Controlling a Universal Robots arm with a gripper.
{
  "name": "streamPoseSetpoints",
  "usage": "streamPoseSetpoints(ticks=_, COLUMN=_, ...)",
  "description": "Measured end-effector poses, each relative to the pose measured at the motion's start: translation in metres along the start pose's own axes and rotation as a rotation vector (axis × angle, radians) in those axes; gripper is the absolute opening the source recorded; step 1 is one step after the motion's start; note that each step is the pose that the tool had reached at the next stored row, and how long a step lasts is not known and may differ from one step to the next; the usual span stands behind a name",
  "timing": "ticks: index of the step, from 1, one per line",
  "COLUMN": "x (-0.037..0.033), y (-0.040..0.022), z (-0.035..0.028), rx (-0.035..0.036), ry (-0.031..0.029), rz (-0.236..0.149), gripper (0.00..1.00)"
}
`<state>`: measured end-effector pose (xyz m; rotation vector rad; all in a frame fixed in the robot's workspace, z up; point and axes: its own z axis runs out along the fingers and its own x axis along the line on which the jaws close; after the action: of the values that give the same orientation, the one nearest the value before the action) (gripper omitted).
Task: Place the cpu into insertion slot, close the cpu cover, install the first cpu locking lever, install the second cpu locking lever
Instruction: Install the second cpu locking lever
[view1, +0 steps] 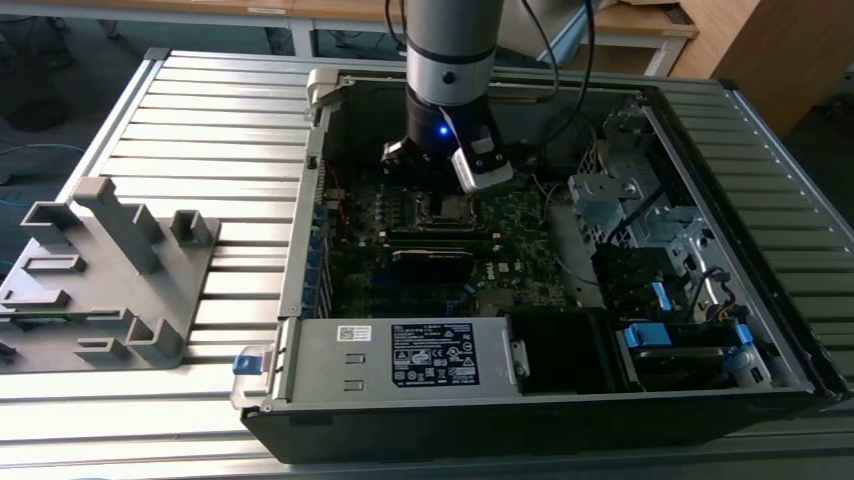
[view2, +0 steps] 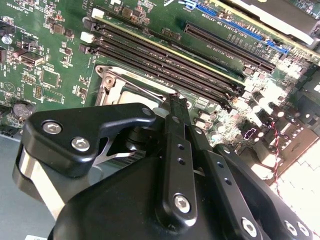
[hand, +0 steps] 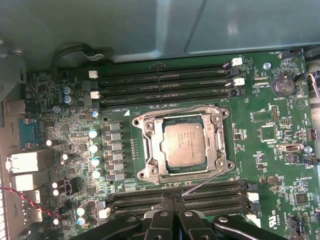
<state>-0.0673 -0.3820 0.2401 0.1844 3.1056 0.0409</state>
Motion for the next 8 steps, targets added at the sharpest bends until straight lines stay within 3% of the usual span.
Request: streamPoseSetpoints(ticks=8, x=0.0001, y=-0.0001, z=0.0032, rx=0.0013, ry=-0.0001, rz=0.000, gripper=0.11)
